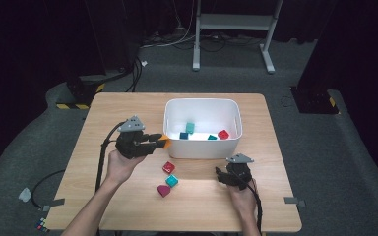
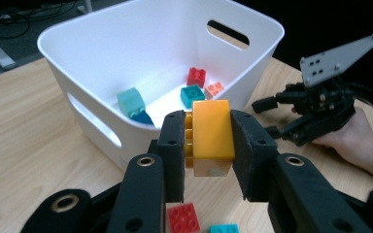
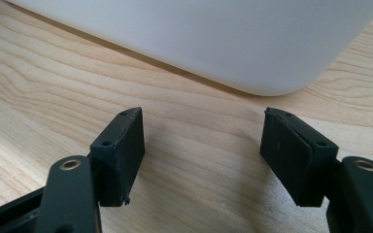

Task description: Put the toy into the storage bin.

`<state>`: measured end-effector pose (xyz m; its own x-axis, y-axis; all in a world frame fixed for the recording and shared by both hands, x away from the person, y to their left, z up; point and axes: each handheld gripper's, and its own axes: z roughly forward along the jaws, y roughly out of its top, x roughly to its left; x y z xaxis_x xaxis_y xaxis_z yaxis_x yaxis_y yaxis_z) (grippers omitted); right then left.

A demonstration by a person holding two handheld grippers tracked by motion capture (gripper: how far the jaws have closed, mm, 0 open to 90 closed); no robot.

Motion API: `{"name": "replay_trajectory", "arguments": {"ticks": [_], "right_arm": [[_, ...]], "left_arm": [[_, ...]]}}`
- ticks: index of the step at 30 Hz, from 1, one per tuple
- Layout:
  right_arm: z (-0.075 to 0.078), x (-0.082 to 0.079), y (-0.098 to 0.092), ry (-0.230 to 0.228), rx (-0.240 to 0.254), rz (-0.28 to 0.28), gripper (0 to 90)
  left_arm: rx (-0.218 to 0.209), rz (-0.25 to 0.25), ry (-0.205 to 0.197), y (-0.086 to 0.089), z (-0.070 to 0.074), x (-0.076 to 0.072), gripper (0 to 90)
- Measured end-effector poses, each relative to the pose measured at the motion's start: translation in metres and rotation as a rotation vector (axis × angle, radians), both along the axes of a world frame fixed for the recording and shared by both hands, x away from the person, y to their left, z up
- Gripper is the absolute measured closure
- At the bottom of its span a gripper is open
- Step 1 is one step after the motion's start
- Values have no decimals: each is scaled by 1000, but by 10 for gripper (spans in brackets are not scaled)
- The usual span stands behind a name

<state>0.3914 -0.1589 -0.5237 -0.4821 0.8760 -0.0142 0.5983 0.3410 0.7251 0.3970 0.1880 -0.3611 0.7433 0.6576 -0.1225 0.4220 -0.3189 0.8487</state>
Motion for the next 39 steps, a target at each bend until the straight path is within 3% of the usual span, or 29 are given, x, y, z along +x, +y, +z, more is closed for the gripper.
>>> {"name": "replay_trajectory", "arguments": {"ticks": [11,18,28,39], "right_arm": [[0,0,0,1,-1,7,315],[0,0,0,1,-1,6,314],[0,0,0,2,-1,6,312],[0,0,0,1,-3,8,313]], "left_arm": [[1,35,12,-8,10,34,677],[2,21,8,-24,11,50,676],[-7,50,25,-41,6,74,675],[5,63,40,-59,-3,88,673]]}}
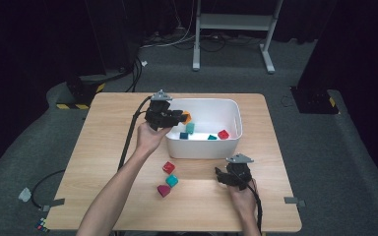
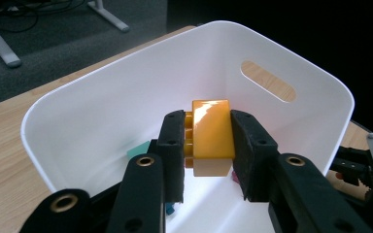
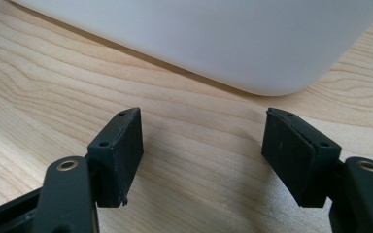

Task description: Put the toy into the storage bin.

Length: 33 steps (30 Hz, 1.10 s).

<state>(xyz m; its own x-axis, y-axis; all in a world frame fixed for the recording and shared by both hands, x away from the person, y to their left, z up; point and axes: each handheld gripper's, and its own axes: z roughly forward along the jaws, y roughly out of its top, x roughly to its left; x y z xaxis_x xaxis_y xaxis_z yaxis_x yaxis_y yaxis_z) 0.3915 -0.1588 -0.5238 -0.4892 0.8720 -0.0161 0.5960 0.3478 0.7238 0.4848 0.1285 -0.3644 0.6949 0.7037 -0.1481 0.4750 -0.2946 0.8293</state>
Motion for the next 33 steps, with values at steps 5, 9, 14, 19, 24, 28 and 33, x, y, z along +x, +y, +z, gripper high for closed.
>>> {"name": "replay_trajectory", "arguments": {"ticks": [5,9,14,19,24,28,33], "right_arm": [[0,0,0,0,0,-1,312],[0,0,0,0,0,0,313],[0,0,0,0,0,0,313],[0,0,0,1,1,-1,312],[0,0,0,1,1,-2,312],[0,0,0,1,1,-2,312],[0,0,0,1,1,-2,312]], "left_arm": [[11,10,-5,-6,-4,2,671],[16,13,-2,-10,-6,4,668],[32,12,5,-13,-8,5,646],[38,31,-3,-13,-7,4,536],[42,28,-24,-12,-3,-2,427],[33,33,-45,-10,3,-7,364],[34,45,-62,-7,9,-15,289]]}}
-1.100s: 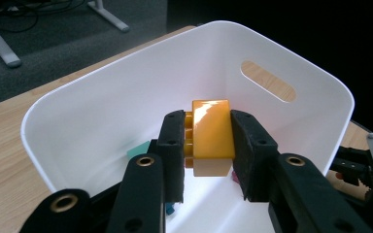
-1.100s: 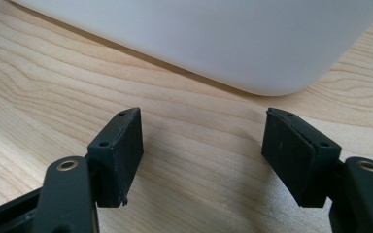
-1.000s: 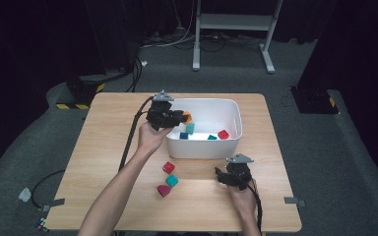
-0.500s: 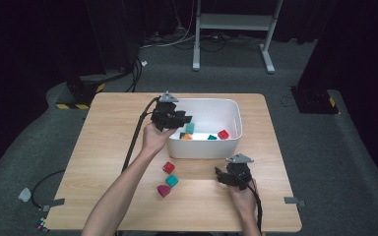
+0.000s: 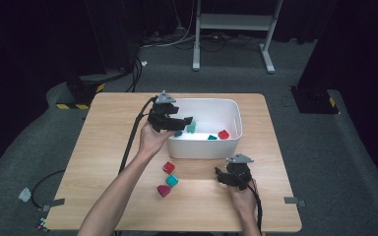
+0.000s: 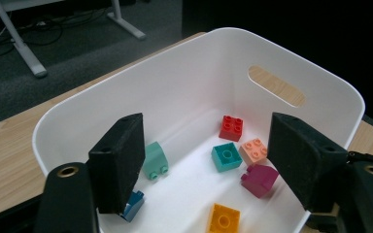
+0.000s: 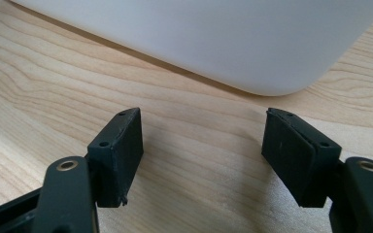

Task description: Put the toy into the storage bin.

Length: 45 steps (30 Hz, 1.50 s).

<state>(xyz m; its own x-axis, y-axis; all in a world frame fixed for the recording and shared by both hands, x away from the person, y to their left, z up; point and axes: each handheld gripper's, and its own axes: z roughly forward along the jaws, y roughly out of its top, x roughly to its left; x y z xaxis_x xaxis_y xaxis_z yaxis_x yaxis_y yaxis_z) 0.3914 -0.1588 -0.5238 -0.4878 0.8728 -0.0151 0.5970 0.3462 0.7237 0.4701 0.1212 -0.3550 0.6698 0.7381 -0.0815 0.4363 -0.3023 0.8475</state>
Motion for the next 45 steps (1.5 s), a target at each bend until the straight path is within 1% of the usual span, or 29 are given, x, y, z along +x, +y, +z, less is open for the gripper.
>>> {"name": "replay_trajectory", "arguments": {"ticks": [3,6,7,9,15,21,23,25,26,29,31,36,38,41,44,45], "right_arm": [[0,0,0,0,2,1,312],[0,0,0,0,2,1,312],[0,0,0,0,1,0,312],[0,0,0,1,2,0,312],[0,0,0,1,4,0,312],[0,0,0,0,2,1,311],[0,0,0,0,1,0,311],[0,0,0,0,1,0,311],[0,0,0,0,1,0,311],[0,0,0,0,1,0,311],[0,0,0,0,0,1,311],[0,0,0,0,0,1,311],[0,0,0,0,0,0,311],[0,0,0,0,0,0,311],[0,0,0,0,0,0,311],[0,0,0,0,0,0,311]], "left_arm": [[-17,-7,-11,6,6,-5,272],[-35,-9,-29,17,13,-14,247],[-42,-8,-38,21,14,-17,241],[-49,-6,-43,29,14,-22,234],[-44,6,-38,55,8,-35,212],[-47,21,-48,71,-1,-49,199],[-47,27,-47,74,-6,-54,199],[-35,27,-47,76,-11,-59,196],[-38,32,-45,77,-16,-62,193],[-48,34,-20,82,-27,-67,178],[-52,41,-2,83,-39,-70,178],[-36,43,39,80,-64,-76,188],[-20,43,46,79,-73,-77,193],[-12,49,66,76,-83,-78,204],[-3,49,73,73,-92,-80,210],[7,46,75,72,-96,-80,211]]}}
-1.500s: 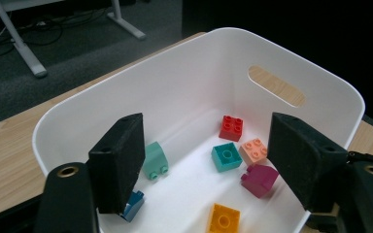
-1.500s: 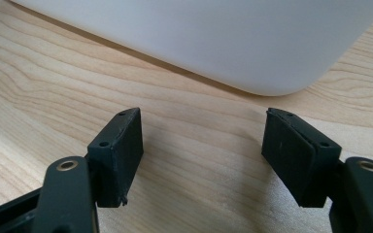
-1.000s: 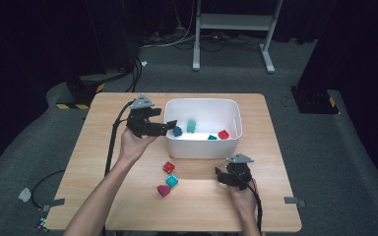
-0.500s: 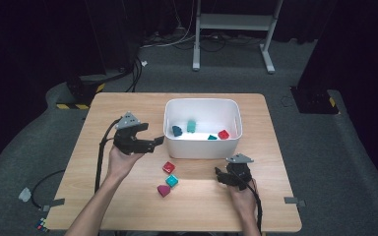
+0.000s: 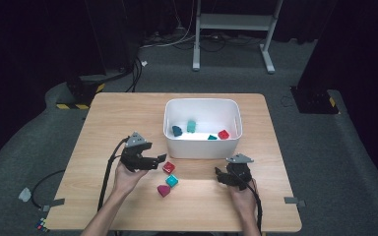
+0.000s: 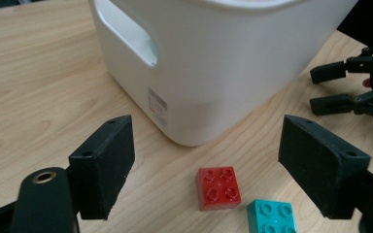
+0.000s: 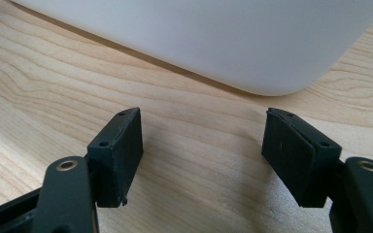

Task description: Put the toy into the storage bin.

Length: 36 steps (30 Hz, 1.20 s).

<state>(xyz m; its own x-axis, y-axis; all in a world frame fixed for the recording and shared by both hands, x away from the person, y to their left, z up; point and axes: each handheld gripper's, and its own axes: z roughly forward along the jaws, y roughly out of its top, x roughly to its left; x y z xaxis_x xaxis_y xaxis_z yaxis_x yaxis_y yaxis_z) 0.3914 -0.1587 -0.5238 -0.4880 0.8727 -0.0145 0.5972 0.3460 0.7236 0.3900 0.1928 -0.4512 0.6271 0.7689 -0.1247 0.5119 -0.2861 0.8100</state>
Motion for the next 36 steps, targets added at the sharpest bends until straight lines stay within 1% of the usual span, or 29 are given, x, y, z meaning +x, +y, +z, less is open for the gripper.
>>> {"name": "replay_trajectory", "arguments": {"ticks": [3,4,5,8,11,12,17,19,22,25,26,28,30,33,34,36], "right_arm": [[0,0,0,0,0,0,311],[0,0,0,0,0,0,310],[0,0,0,0,-1,0,310],[0,0,0,0,0,-1,310],[0,0,0,-1,-1,0,310],[0,0,0,0,-1,0,310],[0,0,0,0,0,0,310],[0,0,0,0,0,-1,311],[0,0,0,0,-1,0,310],[0,0,0,0,0,0,310],[0,0,0,0,0,0,310],[0,0,0,0,0,-1,311],[0,0,0,0,-1,0,310],[0,0,0,0,0,-1,310],[0,0,0,0,-1,0,310],[0,0,0,0,0,-1,310]], "left_arm": [[30,-1,11,-4,-10,-2,216],[57,-2,8,-6,-15,-2,220],[69,0,11,-7,-19,-2,225],[85,-4,28,-11,-30,-2,235],[112,-12,30,-16,-38,-3,251],[110,-12,37,-17,-40,-3,255],[119,-22,43,-23,-46,-1,299],[128,-24,45,-25,-48,0,313],[133,-25,58,-28,-54,1,332],[153,-27,64,-30,-58,2,351],[151,-31,73,-30,-60,3,358],[168,-31,73,-30,-62,5,370],[166,-35,83,-31,-65,6,383],[177,-41,78,-31,-66,6,419],[183,-40,68,-31,-66,5,429],[182,-45,64,-31,-66,6,458]]}}
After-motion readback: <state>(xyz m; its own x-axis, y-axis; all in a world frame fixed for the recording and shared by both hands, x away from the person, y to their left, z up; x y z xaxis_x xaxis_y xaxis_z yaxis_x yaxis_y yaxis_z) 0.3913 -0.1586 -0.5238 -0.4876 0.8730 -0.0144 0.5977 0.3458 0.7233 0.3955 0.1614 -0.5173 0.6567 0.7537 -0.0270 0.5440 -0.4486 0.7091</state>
